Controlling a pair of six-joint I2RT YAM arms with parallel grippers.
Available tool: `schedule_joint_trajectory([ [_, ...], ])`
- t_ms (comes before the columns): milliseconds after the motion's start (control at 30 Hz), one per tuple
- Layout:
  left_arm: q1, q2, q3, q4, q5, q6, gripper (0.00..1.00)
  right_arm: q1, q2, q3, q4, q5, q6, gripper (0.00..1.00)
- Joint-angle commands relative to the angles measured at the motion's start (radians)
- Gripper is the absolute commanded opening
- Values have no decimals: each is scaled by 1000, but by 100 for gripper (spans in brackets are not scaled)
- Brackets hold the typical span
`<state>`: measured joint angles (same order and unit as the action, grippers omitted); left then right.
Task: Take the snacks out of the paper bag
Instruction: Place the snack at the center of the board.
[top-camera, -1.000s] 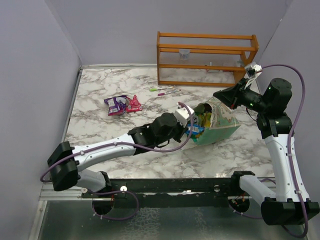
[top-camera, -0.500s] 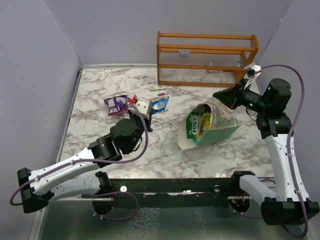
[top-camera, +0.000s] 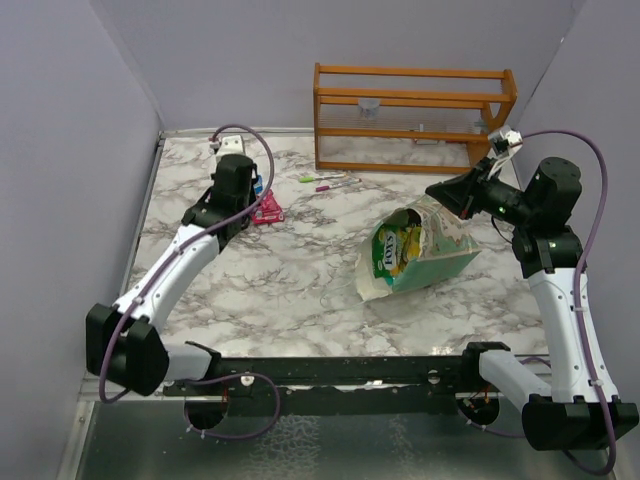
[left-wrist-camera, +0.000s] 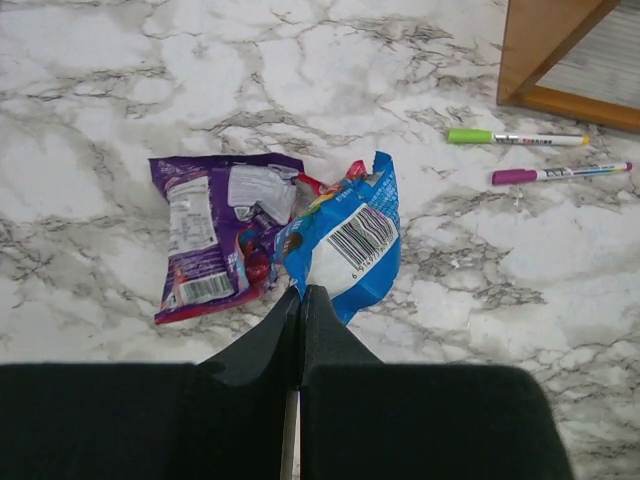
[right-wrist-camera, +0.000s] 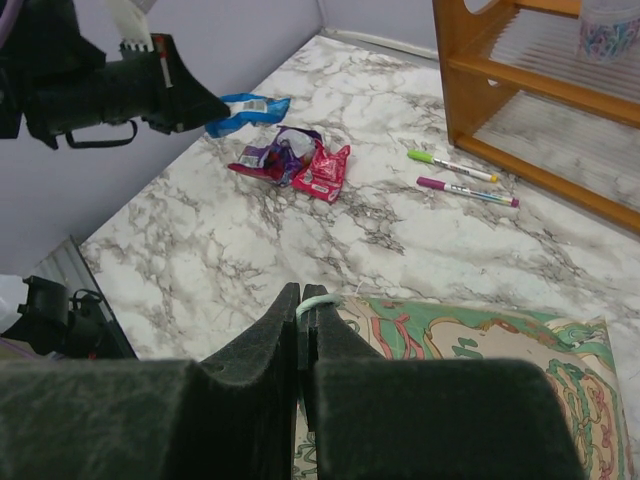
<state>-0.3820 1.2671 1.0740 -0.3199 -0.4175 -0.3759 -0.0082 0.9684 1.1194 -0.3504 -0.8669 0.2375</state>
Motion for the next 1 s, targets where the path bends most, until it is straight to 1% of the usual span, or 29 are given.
schedule_joint_trajectory([
  [0, 20, 142, 156, -40, 60, -86, 0, 1, -7, -15, 45, 1, 11, 3],
  [67, 27, 201, 202, -37, 6, -122, 0, 1, -3, -12, 41, -3, 11, 3],
  [167, 29, 270, 209, 27, -46, -144, 0, 0, -2, -9, 37, 3, 6, 3],
  [267, 32, 343, 222, 42, -103, -189, 0, 1, 1, -10, 35, 7, 3, 3],
  [400, 45, 413, 228, 70, -114, -249, 0, 1, 1, 0, 19, 18, -8, 3],
  [500, 52, 470, 212, 119, -109, -246, 0, 0, 1, 2, 15, 27, -12, 3],
  [633, 73, 520, 213, 76, -103, -292, 1, 1, 0, 7, 5, 31, -17, 3],
  [700, 81, 522, 204, 77, -58, -303, 8, 0, 0, 8, 3, 34, -19, 3],
  [733, 83, 520, 200, 79, -34, -305, 15, 0, 1, 8, 3, 34, -18, 3],
  [800, 85, 517, 199, 76, -18, -305, 34, 1, 2, 10, 5, 29, -19, 3],
  [833, 87, 515, 206, 58, -15, -307, 42, 1, 4, 11, 5, 26, -18, 3],
  [867, 90, 510, 215, 33, -15, -317, 46, 1, 4, 11, 5, 25, -19, 3],
  [933, 99, 475, 215, -6, -15, -351, 50, 1, 4, 12, 5, 25, -19, 3],
  [967, 102, 444, 194, 11, 0, -357, 52, 1, 2, 13, 4, 25, -18, 3],
])
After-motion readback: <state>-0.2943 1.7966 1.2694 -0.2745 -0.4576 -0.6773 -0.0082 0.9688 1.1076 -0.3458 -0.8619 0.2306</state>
